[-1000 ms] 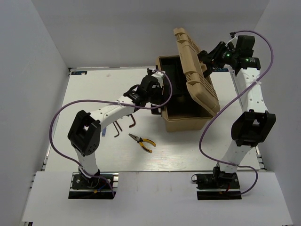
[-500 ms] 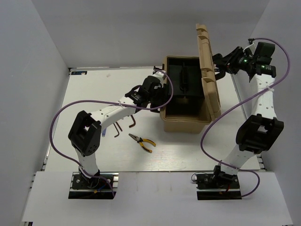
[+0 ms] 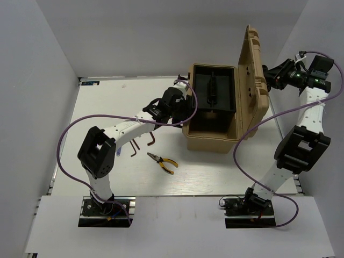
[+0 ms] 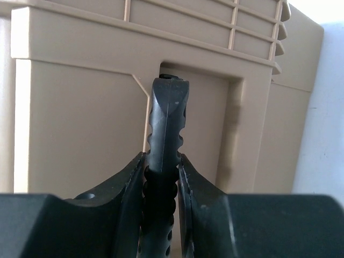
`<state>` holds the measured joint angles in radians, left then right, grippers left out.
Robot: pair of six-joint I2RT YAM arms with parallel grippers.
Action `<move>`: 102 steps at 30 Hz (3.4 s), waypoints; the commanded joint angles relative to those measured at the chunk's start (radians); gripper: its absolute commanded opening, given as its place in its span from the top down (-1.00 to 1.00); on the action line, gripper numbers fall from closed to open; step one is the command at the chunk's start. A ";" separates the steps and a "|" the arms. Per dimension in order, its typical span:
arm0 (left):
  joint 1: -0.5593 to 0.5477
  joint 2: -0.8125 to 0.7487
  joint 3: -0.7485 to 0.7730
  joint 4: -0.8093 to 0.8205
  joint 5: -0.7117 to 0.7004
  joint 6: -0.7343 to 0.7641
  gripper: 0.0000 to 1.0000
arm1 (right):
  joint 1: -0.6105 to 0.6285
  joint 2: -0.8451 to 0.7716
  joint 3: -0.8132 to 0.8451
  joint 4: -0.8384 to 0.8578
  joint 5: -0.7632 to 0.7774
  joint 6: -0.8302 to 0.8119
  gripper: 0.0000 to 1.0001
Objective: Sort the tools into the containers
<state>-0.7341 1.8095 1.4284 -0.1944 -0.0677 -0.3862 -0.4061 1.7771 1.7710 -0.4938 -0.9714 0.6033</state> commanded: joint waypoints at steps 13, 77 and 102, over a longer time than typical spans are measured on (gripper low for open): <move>0.025 -0.058 -0.066 -0.073 -0.052 0.013 -0.13 | -0.106 0.036 0.025 0.276 -0.325 -0.039 0.37; -0.002 0.037 0.032 -0.269 -0.219 0.201 -0.28 | -0.105 -0.636 0.024 -0.160 0.353 -0.493 -0.06; 0.012 0.036 0.006 -0.312 -0.360 -0.180 1.00 | -0.106 -0.697 -0.036 -0.161 0.301 -0.484 -0.06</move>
<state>-0.7555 1.8511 1.4937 -0.3904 -0.3077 -0.3996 -0.5095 1.0935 1.7489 -0.6872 -0.6544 0.1181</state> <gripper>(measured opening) 0.465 0.529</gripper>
